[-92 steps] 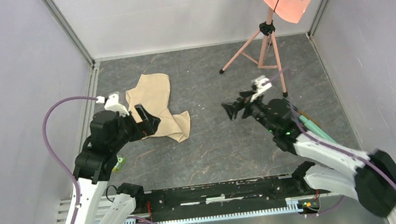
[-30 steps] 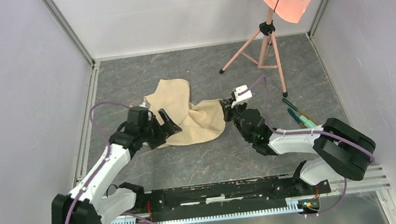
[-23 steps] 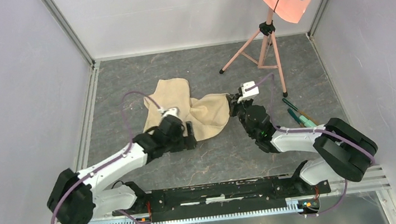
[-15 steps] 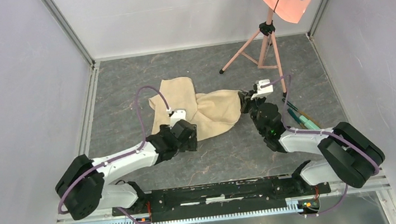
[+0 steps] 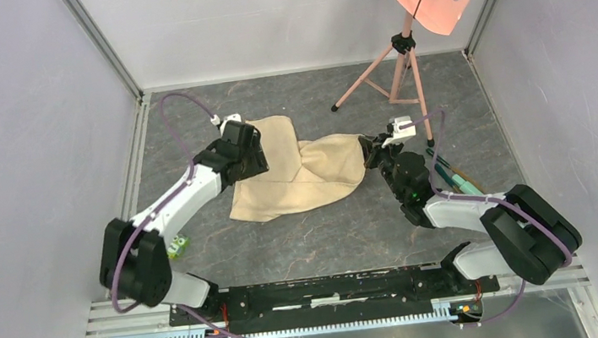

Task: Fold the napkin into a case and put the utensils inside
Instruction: Pick up the crumpled napkin from the center of the board, then turn over the crumpled napkin at the center of the board, then smooth out the napkin at the center of the board.

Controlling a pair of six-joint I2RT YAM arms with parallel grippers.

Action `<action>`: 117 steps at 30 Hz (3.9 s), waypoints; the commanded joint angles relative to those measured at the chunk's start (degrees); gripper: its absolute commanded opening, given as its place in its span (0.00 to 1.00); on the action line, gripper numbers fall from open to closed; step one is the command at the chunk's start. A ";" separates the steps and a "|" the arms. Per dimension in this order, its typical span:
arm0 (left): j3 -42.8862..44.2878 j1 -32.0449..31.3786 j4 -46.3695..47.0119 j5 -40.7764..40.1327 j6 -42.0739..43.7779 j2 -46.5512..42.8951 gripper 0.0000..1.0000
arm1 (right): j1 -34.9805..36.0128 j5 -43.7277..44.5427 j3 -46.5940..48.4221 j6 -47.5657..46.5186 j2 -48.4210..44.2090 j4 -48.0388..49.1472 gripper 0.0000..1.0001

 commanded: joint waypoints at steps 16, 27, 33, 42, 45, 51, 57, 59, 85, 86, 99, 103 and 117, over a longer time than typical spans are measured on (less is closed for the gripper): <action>5.59 6.06 -0.84 1.79 6.36 19.20 0.63 | -3.01 -5.69 -0.08 3.51 1.64 4.36 0.01; 5.06 6.07 1.48 -0.36 6.93 23.12 0.47 | -3.39 -7.38 0.46 4.29 2.72 4.60 0.01; 3.33 6.10 1.11 -1.62 6.02 17.45 0.23 | -3.36 -8.72 1.50 3.18 2.59 3.09 0.01; 3.43 6.06 -5.34 1.06 6.28 -7.02 0.02 | -3.10 -18.31 18.62 -0.04 -5.74 -28.89 0.00; 4.81 6.09 -6.68 1.92 8.59 -19.37 0.02 | -3.05 -22.78 22.89 1.19 -13.02 -38.33 0.00; 11.04 6.12 -2.24 7.09 13.88 -43.61 0.02 | -2.87 -32.01 31.24 8.50 -27.42 -46.94 0.01; 19.35 6.07 5.47 14.37 20.84 -55.63 0.02 | -2.74 -39.45 33.55 19.78 -38.98 -35.20 0.00; 22.29 6.04 5.28 14.09 22.17 -55.88 0.02 | -2.75 -39.78 31.85 23.27 -41.64 -28.44 0.00; 42.52 18.05 -2.16 -17.15 14.32 26.01 0.55 | -3.89 2.99 46.30 -2.54 25.24 -40.89 0.57; 48.00 18.25 -8.65 -16.24 14.00 28.71 0.70 | -3.95 2.85 49.47 -3.03 26.76 -46.68 0.69; 9.89 18.55 1.23 23.30 3.28 -0.82 1.00 | -0.63 -19.50 28.75 -7.06 9.79 -54.50 0.83; -0.47 18.58 9.37 28.54 -0.77 -3.86 1.00 | 0.09 -22.04 21.24 -3.84 8.66 -46.30 0.82; 8.25 20.92 24.44 25.92 -12.41 21.20 1.00 | -0.66 -10.98 33.45 -2.06 26.14 -40.40 0.52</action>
